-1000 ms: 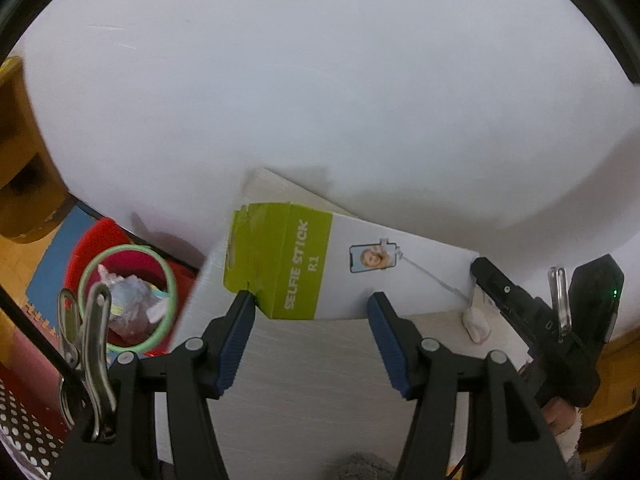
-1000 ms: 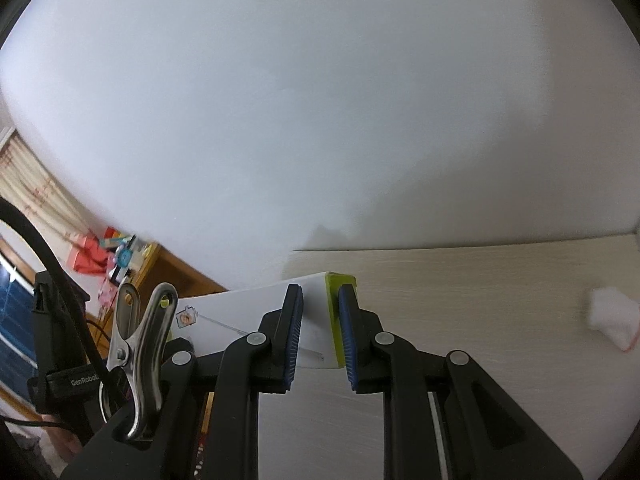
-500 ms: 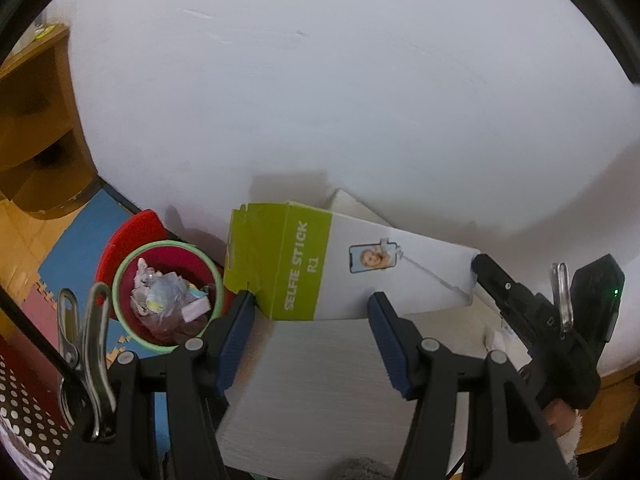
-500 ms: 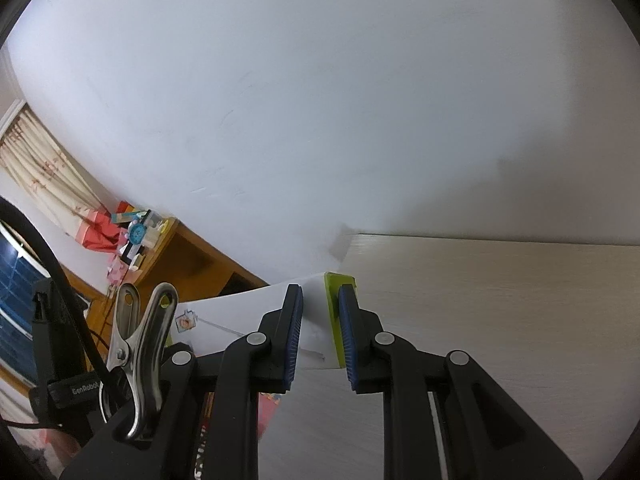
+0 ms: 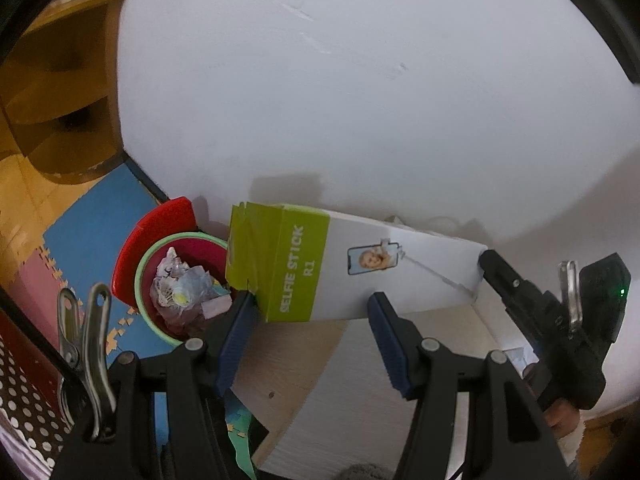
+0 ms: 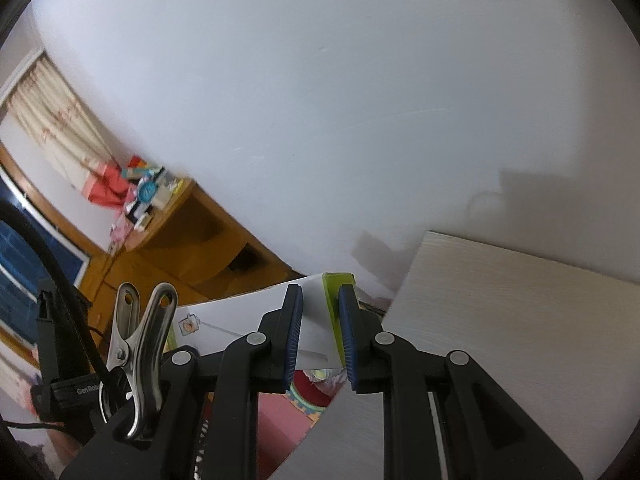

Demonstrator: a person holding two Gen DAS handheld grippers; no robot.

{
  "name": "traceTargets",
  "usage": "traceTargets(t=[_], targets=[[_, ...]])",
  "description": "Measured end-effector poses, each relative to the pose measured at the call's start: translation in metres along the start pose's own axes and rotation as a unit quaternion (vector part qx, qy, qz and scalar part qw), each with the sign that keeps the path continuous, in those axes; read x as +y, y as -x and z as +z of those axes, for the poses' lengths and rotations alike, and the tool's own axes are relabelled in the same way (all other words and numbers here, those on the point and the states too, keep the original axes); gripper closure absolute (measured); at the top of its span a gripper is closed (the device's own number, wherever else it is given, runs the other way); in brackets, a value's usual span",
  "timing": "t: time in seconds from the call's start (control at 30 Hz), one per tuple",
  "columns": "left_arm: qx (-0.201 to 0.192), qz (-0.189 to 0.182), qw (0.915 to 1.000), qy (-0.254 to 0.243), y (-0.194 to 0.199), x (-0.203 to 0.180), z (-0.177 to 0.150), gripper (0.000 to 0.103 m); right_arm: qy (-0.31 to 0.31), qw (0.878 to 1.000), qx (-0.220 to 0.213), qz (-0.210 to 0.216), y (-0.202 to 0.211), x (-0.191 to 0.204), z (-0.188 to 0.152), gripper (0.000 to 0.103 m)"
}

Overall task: Collect trash
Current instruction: 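Carry the selfie stick box in both grippers over the red bucket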

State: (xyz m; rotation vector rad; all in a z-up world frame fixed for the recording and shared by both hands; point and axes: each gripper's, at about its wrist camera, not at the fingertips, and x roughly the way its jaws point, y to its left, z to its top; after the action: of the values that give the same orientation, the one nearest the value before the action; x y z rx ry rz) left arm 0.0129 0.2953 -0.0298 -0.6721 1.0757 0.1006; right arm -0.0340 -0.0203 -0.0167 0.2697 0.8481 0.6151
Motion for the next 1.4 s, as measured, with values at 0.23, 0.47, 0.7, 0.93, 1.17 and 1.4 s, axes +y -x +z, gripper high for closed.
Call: traceTargets(t=[0.23,0.47,0.7,0.93,1.17,1.4], targets=[[-0.005,0.005,0.9996,0.029,0.010,0.030,0.018,0.041,0.026,0.999,0.018,0.009,-0.008,0.006,0.006,0.082],[-0.008,0.014,0.9982,0.058,0.009,0.066,0.033,0.041,0.051,0.998,0.047,0.011,-0.033,0.028,0.014,0.082],[-0.004,0.019,0.9959,0.088,0.001,0.111,0.043,0.041,0.071,0.994,0.079,0.015,-0.065,0.040,0.017,0.082],[-0.006,-0.002,0.9920,0.126,-0.006,0.150,0.051,0.041,0.124,0.985,0.115,0.020,-0.087,0.058,0.015,0.082],[0.003,0.009,0.9871,0.160,-0.032,0.186,0.049,0.041,0.161,0.970,0.181,0.020,-0.127,0.065,0.013,0.082],[0.012,0.012,0.9788,0.204,-0.063,0.229,0.039,0.040,0.200,0.949,0.244,0.005,-0.194,0.078,-0.003,0.082]])
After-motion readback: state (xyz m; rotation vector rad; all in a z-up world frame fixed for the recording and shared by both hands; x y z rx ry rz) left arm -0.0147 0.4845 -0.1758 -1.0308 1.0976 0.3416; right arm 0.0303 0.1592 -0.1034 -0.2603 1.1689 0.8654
